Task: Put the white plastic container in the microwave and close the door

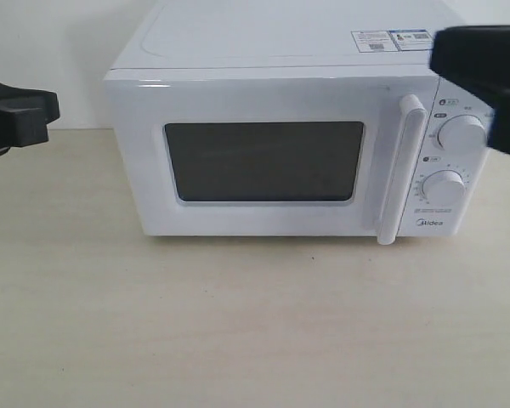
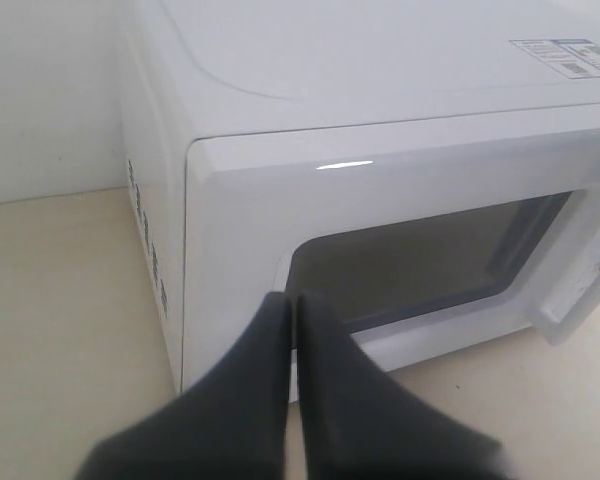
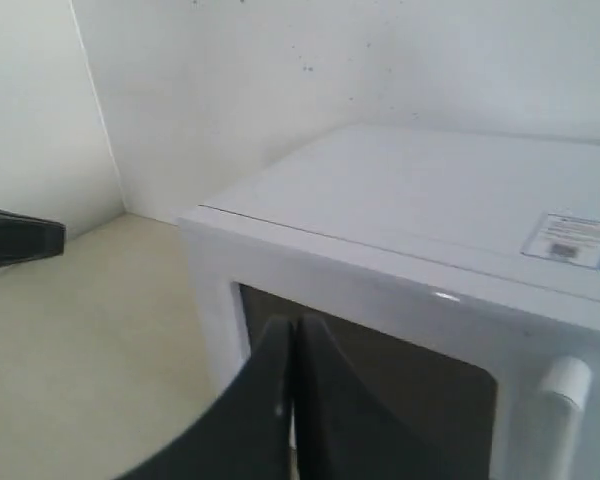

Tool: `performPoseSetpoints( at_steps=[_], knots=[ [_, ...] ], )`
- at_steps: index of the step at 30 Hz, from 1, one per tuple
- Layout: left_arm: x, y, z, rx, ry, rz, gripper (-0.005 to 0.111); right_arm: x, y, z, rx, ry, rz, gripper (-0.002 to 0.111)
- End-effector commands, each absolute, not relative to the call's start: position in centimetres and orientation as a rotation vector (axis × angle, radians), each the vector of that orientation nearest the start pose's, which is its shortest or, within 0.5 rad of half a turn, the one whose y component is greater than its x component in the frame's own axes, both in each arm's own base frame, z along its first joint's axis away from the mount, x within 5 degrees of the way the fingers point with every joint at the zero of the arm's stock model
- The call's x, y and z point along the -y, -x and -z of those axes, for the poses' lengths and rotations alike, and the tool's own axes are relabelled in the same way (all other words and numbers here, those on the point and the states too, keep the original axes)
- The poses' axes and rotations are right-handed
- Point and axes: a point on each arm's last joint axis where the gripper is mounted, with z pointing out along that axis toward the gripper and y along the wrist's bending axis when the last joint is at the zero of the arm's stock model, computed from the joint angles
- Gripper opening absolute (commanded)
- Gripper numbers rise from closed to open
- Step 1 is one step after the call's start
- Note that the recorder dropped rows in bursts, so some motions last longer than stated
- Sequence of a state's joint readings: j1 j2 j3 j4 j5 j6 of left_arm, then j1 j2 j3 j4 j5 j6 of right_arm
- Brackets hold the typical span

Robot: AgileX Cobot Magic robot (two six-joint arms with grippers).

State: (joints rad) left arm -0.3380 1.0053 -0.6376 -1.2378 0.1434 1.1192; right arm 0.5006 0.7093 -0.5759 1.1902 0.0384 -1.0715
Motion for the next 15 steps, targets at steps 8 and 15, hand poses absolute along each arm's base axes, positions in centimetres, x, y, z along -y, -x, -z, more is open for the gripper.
performPoseSetpoints(
  at_steps=[8, 15],
  knots=[
    [8.2, -19.9, -30.7, -1.888, -0.294, 0.428, 0.004, -1.8, -8.0, -26.9, -1.597, -0.042, -0.362, 0.0],
    [8.2, -19.9, -30.7, -1.888, -0.294, 0.428, 0.004, -1.2, -6.9, -25.9, -1.542, -0.083, -0.301, 0.0]
  ],
)
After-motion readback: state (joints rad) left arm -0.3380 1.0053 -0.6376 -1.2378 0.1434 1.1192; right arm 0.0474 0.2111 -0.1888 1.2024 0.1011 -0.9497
